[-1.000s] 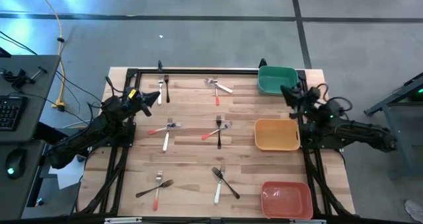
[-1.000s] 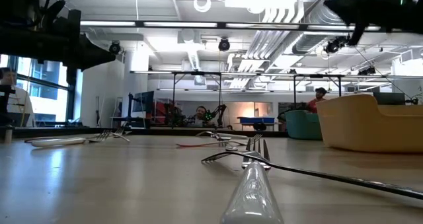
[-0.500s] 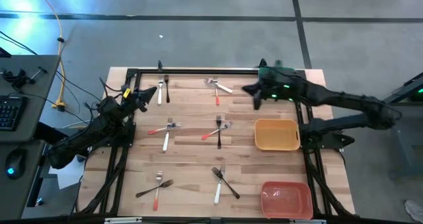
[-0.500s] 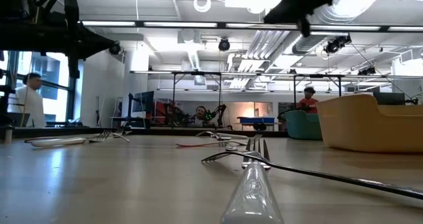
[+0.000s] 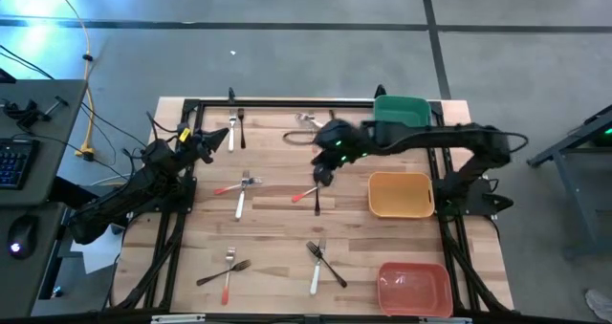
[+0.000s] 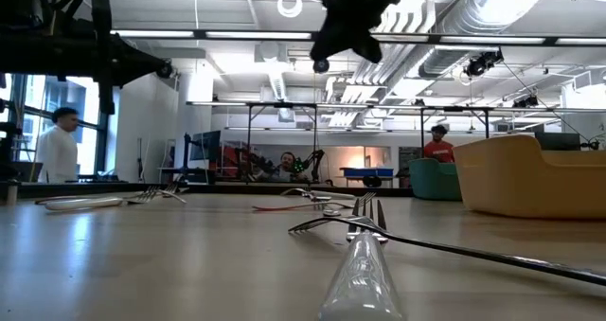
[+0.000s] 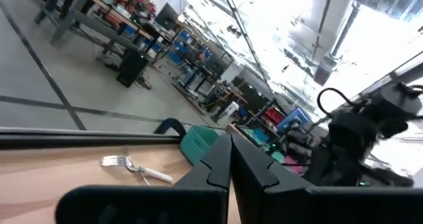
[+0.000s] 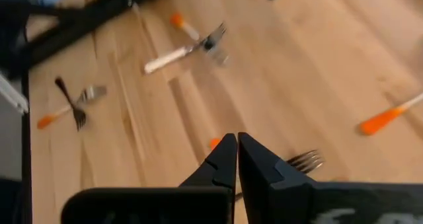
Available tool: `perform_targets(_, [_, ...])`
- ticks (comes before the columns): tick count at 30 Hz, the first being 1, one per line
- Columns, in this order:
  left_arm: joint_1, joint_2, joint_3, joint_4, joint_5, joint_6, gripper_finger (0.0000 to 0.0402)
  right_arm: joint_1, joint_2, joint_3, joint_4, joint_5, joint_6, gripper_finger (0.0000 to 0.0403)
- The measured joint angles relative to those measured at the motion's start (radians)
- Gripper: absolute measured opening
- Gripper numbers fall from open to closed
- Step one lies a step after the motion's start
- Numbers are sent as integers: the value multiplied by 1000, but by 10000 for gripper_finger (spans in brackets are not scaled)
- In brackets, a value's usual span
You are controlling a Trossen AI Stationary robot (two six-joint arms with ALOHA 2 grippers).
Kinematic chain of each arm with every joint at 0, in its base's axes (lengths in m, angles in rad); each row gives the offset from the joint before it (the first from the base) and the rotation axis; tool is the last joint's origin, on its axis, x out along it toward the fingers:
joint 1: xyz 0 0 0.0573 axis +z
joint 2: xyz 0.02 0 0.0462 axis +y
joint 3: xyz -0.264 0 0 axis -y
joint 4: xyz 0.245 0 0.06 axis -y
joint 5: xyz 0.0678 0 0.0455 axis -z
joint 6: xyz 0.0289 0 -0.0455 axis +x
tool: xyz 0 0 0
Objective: Sort silverware by color (type)
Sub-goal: Put the orange fork into the green bin
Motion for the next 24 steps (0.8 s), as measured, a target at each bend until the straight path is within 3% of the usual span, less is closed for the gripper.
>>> perform_targets(7, [0, 0, 0, -12, 60, 1, 1, 33, 206, 201, -213, 4, 20, 1])
perform_targets(11, [0, 0, 0, -31, 61, 15, 1, 33, 291, 277, -261, -5, -104, 1])
perform_targets(17, [0, 1, 0, -143, 46, 83, 1, 20, 345, 317, -273, -74, -262, 1])
perform_targets(24, [0, 6, 0, -139, 36, 87, 1, 12, 347, 316, -323, -100, -448, 14])
